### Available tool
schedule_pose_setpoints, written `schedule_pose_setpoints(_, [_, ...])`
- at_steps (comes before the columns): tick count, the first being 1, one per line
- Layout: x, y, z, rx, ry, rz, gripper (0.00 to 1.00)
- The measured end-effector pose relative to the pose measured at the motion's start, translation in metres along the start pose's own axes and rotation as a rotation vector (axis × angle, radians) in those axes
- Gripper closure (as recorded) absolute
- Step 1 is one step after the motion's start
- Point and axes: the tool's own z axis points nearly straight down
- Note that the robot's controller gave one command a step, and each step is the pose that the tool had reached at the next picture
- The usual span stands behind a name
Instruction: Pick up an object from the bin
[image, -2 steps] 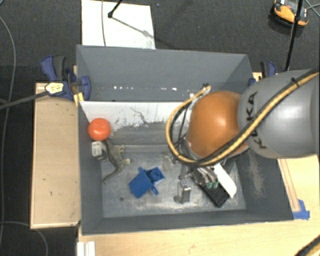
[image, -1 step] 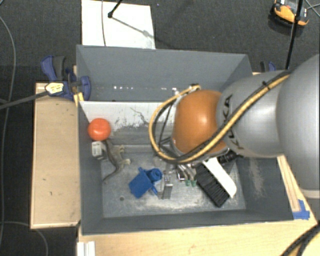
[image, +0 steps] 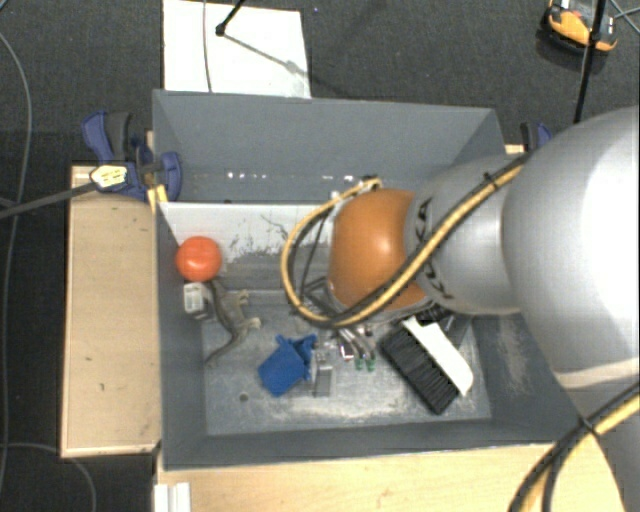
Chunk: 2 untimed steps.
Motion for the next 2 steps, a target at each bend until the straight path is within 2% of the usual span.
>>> schedule_pose_setpoints(1, [-0.0015,0.0092,0.019,-0.005,0.007,-0.071,0.0])
schedule_pose_setpoints(2, [0.0005,0.011,0.0168,-0.004,-0.001,-0.029,0.0])
